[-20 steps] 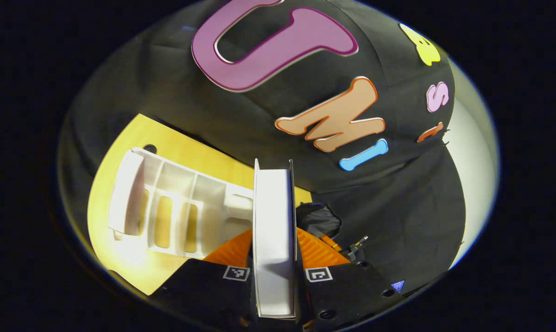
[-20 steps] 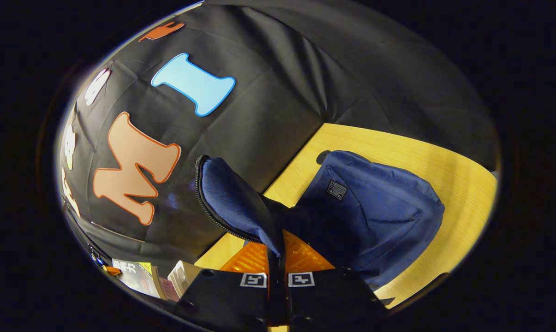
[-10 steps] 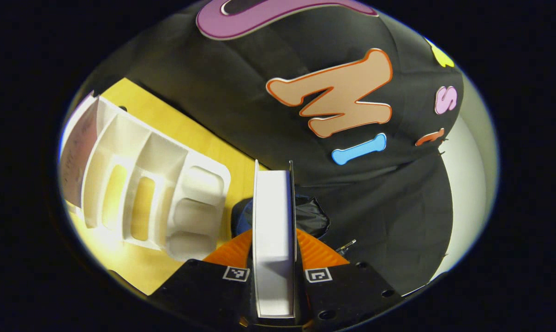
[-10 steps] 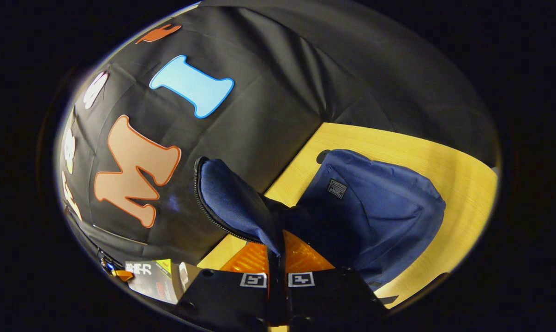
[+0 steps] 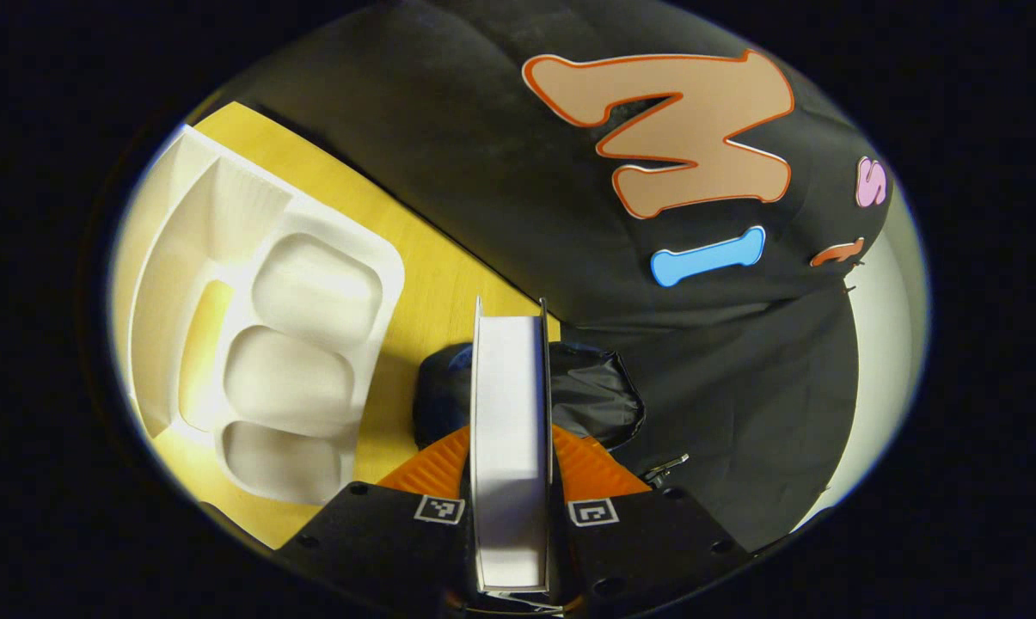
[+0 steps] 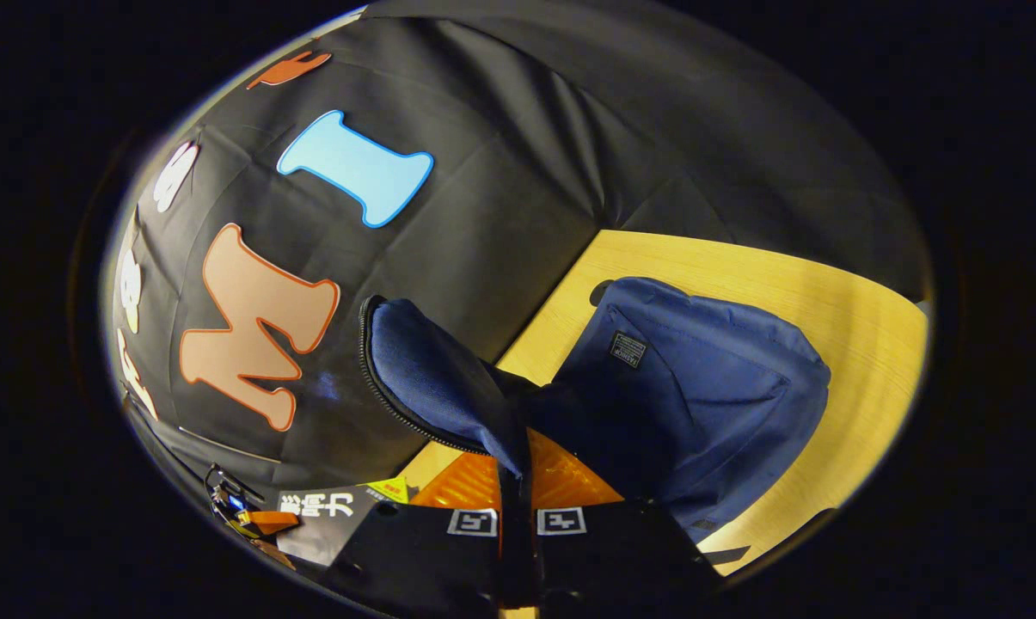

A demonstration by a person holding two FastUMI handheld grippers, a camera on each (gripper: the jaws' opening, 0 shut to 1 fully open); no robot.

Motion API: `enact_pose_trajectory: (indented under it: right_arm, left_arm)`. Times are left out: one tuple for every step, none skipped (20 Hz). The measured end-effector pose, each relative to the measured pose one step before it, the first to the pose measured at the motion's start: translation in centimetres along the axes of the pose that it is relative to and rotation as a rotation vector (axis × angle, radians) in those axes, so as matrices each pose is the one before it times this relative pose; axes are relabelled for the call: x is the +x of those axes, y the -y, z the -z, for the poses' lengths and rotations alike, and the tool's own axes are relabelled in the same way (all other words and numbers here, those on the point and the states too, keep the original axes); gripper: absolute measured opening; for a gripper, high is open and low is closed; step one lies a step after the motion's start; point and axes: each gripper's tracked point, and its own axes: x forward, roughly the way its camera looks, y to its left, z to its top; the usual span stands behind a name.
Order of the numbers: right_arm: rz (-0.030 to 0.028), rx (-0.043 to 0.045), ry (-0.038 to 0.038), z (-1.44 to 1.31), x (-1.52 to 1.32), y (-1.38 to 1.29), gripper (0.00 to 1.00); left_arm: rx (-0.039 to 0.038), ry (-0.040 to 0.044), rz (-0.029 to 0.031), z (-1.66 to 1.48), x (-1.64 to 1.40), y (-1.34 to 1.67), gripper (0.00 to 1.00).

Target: Open the schoolbag, grab two books from the bookshelf and put them into the schoolbag.

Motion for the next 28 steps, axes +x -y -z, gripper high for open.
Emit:
enact_pose_trajectory:
  right_arm:
    - [-0.0052,0.00483,0.00152,-0.038,-0.054,-0.061,0.03]
    - [-0.0054,0.00579,0.00239,-0.074,-0.006,-0.025,0.04]
    - [-0.00796,0.00767,0.00137,-0.039,-0.02,-0.079,0.04]
    - [-0.00705,0.00599,0.00452,-0.116,-0.057,-0.035,0.04]
    - [-0.00769,0.00841,0.00856,-0.192,-0.026,-0.066,0.04]
    - [-0.00947,0.01094,0.00416,-0.115,-0.009,-0.139,0.04]
    - [-0.00783,0.00704,0.00466,-0.143,-0.059,-0.062,0.03]
    - [-0.01044,0.00684,0.00718,-0.173,-0.087,-0.054,0.03]
    - [-0.01244,0.0064,0.00351,-0.072,-0.094,-0.106,0.03]
    - [-0.01378,0.00514,0.00504,-0.191,-0.145,-0.179,0.02]
    - [-0.01209,0.001,0.00356,-0.104,-0.061,-0.028,0.02]
    - [-0.01145,0.00297,0.00021,-0.088,-0.008,-0.059,0.02]
    - [-0.00851,0.00607,-0.00181,-0.086,-0.235,-0.263,0.02]
    - [-0.00811,0.00729,0.00111,-0.17,0.022,-0.049,0.02]
    - [-0.01028,0.0069,0.00164,-0.021,0.039,-0.029,0.02]
    - [-0.00941,0.00611,0.00088,-0.149,-0.047,-0.044,0.02]
    - [-0.00941,0.00079,-0.00118,0.011,0.005,-0.064,0.03]
    - [-0.00288,-0.0054,-0.0019,0.069,0.062,0.071,0.03]
    - [-0.00538,-0.00052,-0.00154,-0.038,0.027,-0.039,0.03]
    - [-0.00395,0.00009,0.0001,-0.135,-0.092,-0.141,0.03]
    - [-0.00462,0.00083,0.00131,-0.06,-0.047,0.0,0.03]
    - [-0.00152,0.00087,-0.00317,0.054,0.057,0.021,0.03]
    - [-0.00441,0.00139,-0.00333,0.156,-0.008,-0.032,0.03]
    - [-0.00078,-0.00073,0.00022,-0.088,-0.002,0.029,0.03]
    - [-0.00332,0.00244,0.00021,0.112,0.061,-0.073,0.03]
    - [-0.00337,0.00222,-0.00053,-0.004,0.077,-0.051,0.03]
    - [-0.00092,-0.00129,-0.00066,0.046,0.014,0.073,0.03]
    - [-0.00333,0.00108,-0.00069,-0.037,-0.011,-0.04,0.03]
  left_arm:
    - [-0.0001,-0.00537,-0.00199,0.497,0.962,-0.033,0.29]
    - [-0.00048,-0.00289,-0.00221,0.154,0.802,-0.187,0.29]
    - [-0.00726,-0.00465,-0.0068,0.311,0.966,-0.403,0.29]
    - [-0.00375,-0.00969,-0.00639,0.365,0.847,-0.267,0.31]
    - [-0.00212,-0.00713,-0.00959,0.447,0.742,-0.385,0.29]
    - [0.00331,-0.00836,-0.00562,0.358,0.804,-0.327,0.3]
    - [0.00076,-0.00481,-0.00379,0.184,0.99,-0.224,0.3]
    - [-0.00511,-0.00479,-0.00258,0.294,0.665,-0.236,0.29]
    - [-0.00378,-0.00295,0.00159,0.148,0.74,-0.061,0.29]
    - [-0.00473,-0.00306,-0.00591,0.205,0.776,-0.205,0.31]
    - [-0.00217,-0.00571,-0.01033,0.138,0.933,-0.105,0.29]
    - [0.00409,-0.00495,-0.00336,0.177,0.808,0.166,0.29]
    - [-0.00087,-0.00521,0.00037,0.225,1.156,0.287,0.3]
    - [-0.00414,-0.00242,0.00588,0.156,0.693,0.343,0.3]
    - [-0.00613,-0.00083,0.00963,0.232,0.793,0.26,0.31]
    - [-0.00724,0.00122,0.00971,0.149,0.819,0.402,0.31]
    - [-0.00706,0.00221,0.01202,0.23,0.948,0.481,0.31]
    - [-0.00861,-0.00126,0.00792,0.252,0.918,0.35,0.29]
    - [-0.00667,-0.00651,0.00344,0.544,0.98,0.165,0.31]
    - [-0.00364,-0.00436,-0.00358,0.39,0.887,-0.132,0.3]
    - [0.00054,-0.00429,-0.00069,0.283,0.644,-0.098,0.29]
    - [-0.00973,-0.00163,0.00168,0.359,0.627,-0.132,0.3]
    - [-0.015,0.00128,0.00509,0.184,0.907,0.121,0.29]
    - [-0.01874,-0.00106,0.00183,0.209,0.621,0.068,0.29]
    - [-0.01562,-0.00008,0.00051,0.368,0.774,0.127,0.29]
    - [-0.00846,-0.00168,0.00507,0.214,0.562,0.127,0.3]
    - [-0.00558,-0.00276,0.00405,0.339,0.452,-0.04,0.29]
    - [-0.00361,-0.0035,0.00707,0.196,0.336,0.011,0.3]
